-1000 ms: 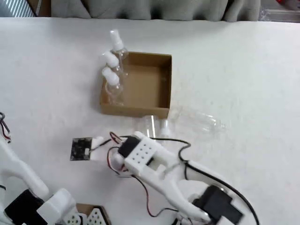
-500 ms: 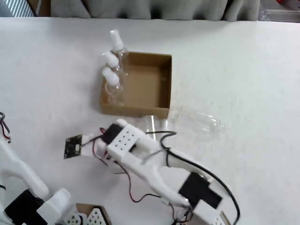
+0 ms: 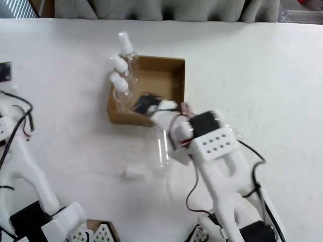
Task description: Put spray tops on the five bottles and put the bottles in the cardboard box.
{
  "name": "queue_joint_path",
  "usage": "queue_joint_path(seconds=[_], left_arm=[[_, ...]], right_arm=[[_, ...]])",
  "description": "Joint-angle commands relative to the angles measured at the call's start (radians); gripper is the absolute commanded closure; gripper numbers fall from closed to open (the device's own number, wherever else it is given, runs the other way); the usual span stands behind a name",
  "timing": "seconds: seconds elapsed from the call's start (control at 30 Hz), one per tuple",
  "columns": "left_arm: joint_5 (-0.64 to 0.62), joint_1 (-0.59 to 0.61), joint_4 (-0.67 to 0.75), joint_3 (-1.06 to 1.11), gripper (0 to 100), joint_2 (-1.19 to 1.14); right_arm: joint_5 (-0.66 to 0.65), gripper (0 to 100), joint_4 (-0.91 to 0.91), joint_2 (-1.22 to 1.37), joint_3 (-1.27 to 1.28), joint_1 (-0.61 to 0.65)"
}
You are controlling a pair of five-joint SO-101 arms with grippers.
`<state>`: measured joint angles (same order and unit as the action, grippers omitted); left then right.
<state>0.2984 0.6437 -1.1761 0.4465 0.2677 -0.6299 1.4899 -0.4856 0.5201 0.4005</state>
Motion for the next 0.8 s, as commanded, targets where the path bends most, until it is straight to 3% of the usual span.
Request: queue_joint_path(seconds=[0.0, 0.17, 0.4, 0.77], left_arm=[[0.048, -0.136, -0.068, -0.072, 96, 0.007], [0.12, -0.321, -0.138, -0.055, 96, 0.054], [0.219, -0.552, -0.143, 0.084, 96, 0.263], [0.508, -0.926, -0.181, 0.459, 95, 0.611]], right_arm=[[0.008, 98.1, -0.067, -0.104, 0.095, -0.219], [0.015, 98.1, -0.165, -0.22, 0.296, -0.438], [0.012, 97.8, -0.263, -0.297, 0.486, -0.628], [0.008, 97.8, -0.558, -0.292, 0.735, -0.676]])
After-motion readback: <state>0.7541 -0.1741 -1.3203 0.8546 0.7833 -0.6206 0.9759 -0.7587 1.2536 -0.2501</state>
